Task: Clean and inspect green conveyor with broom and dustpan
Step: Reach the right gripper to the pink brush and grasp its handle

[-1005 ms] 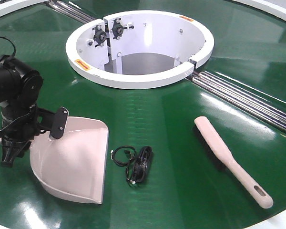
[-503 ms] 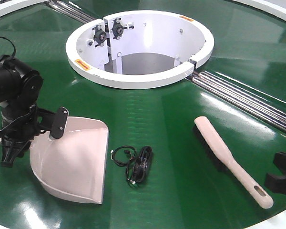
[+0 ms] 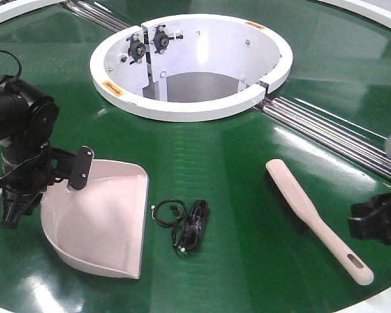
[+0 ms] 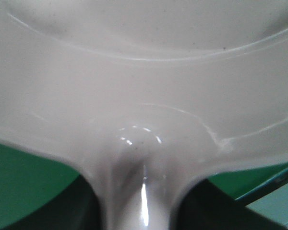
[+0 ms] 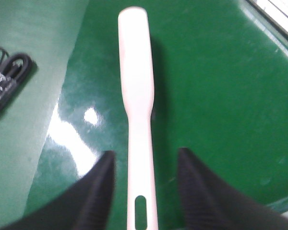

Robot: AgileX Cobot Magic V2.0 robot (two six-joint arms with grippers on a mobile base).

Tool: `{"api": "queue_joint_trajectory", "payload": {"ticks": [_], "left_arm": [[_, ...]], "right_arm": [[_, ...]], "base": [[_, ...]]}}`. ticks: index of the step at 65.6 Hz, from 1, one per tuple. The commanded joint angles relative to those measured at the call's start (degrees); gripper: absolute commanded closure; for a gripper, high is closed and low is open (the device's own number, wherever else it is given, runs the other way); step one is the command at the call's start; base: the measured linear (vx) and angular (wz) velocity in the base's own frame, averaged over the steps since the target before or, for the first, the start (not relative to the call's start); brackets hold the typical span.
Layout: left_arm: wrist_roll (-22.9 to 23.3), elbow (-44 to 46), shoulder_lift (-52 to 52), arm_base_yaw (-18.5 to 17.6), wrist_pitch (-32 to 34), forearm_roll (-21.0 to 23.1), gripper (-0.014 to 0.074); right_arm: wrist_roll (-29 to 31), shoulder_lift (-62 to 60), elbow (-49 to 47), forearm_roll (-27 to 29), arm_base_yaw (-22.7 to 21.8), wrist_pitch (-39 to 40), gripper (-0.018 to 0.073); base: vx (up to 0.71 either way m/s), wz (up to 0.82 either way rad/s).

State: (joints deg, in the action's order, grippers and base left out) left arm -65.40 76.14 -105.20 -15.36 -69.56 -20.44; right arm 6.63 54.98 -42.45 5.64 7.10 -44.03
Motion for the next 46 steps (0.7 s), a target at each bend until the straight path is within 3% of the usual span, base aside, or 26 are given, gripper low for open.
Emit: {"api": "queue_joint_trajectory", "payload": {"ticks": [1,11,18,37,46], "left_arm": [[0.87,1.68,2.84,-0.27,-0.65,-0.74,0.0603],[0.87,1.68,2.84,-0.27,-0.65,-0.74,0.0603],[0.87,1.68,2.84,-0.27,-0.65,-0.74,0.0603],[0.87,1.68,2.84,-0.27,-0.65,-0.74,0.0603],[0.87,1.68,2.84,-0.27,-0.65,-0.74,0.0603]], "right_arm": [[1.12,3.32,-4.86,-0.02,0.09,-1.24,0.0082],[0.85,9.82,-9.32,-3.68,3.65,-5.55,0.0022],[-2.92,15.29,-12.26,-5.64,6.19,-8.66,0.0022],[-2.37,27.18,-17.58,-5.64,6.35,-15.05,0.0022],[-2.58,31.5,-18.82,-8.43,6.35,-15.17,0.0022]], "base": [[0.0,0.0],[0.0,0.0],[0.0,0.0],[0.0,0.0],[0.0,0.0]]}}
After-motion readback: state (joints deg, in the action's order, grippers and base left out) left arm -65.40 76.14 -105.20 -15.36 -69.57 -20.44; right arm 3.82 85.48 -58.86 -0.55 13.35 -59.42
